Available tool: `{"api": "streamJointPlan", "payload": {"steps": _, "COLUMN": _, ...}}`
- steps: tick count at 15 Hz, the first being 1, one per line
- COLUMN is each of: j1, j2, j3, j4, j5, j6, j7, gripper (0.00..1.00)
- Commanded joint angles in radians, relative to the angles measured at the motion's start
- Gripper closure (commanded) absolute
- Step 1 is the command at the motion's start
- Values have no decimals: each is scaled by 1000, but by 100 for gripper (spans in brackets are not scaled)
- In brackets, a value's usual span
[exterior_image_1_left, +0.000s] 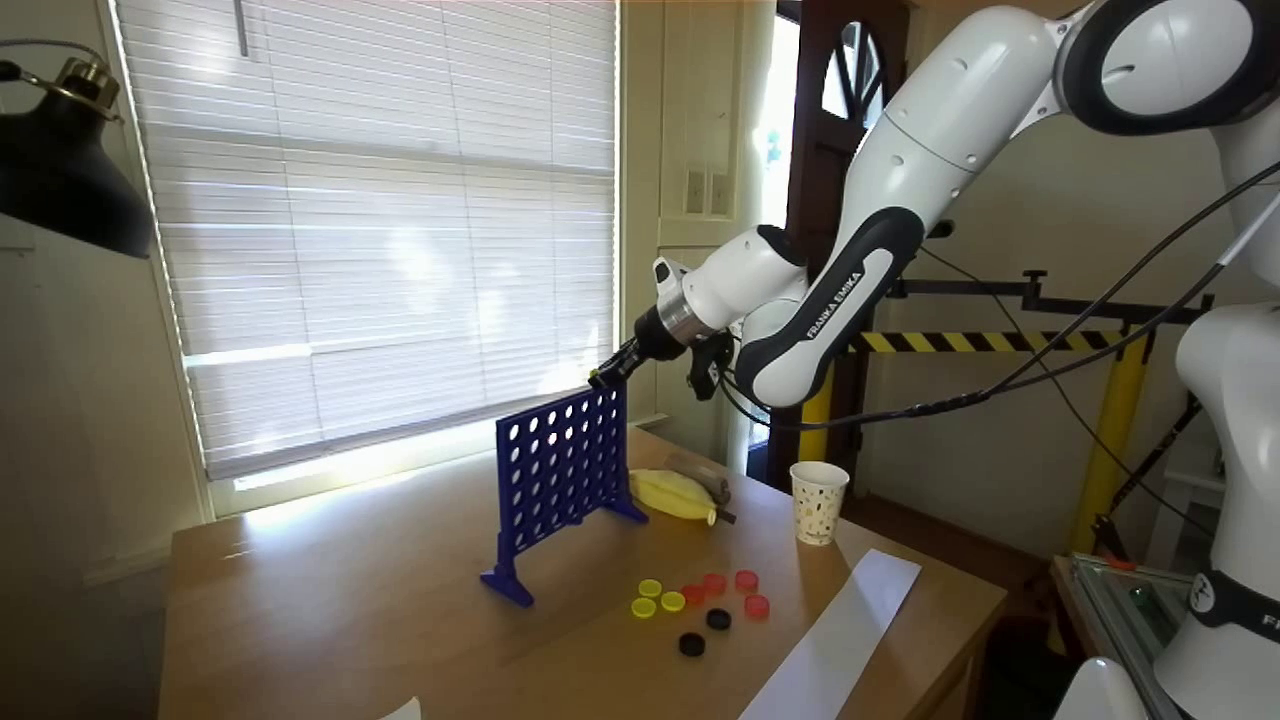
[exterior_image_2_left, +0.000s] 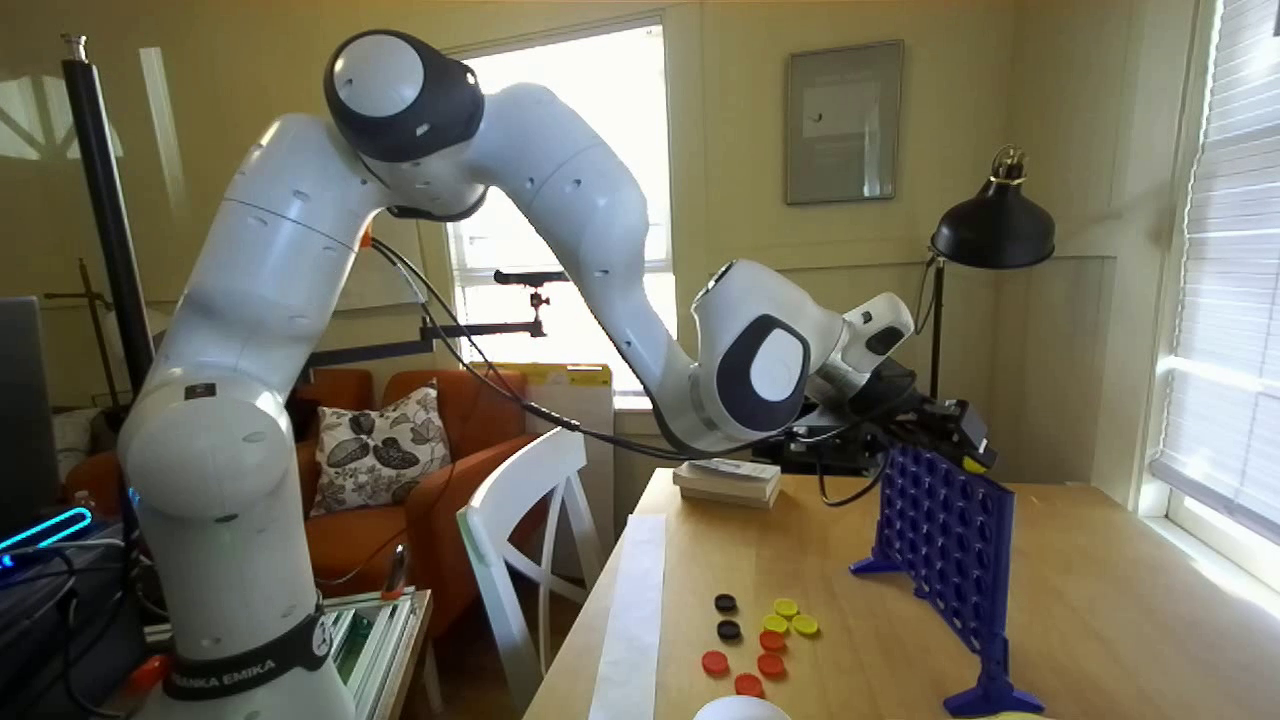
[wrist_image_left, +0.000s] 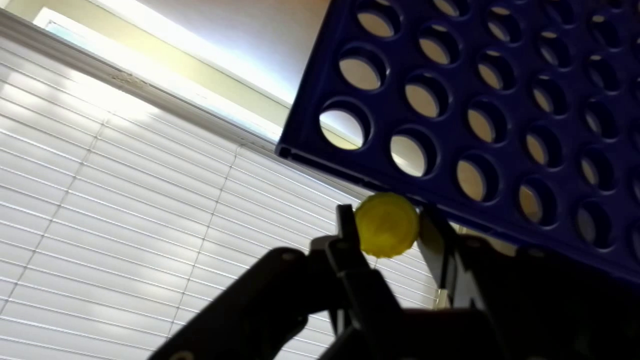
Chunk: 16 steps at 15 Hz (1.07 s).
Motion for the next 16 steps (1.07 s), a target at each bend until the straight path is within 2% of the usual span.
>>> {"api": "streamJointPlan", "payload": {"steps": 1, "j1": 17, "j2": 29, "j3": -18, "j4": -28, "j5": 24, "j6": 17, "j7": 3, "gripper": 90}}
{"api": "streamJointPlan", "payload": {"steps": 16, "j1": 41, "j2": 31, "j3": -50, "j4": -49, "j5": 38, "j6": 58, "j7": 1, "gripper": 90}}
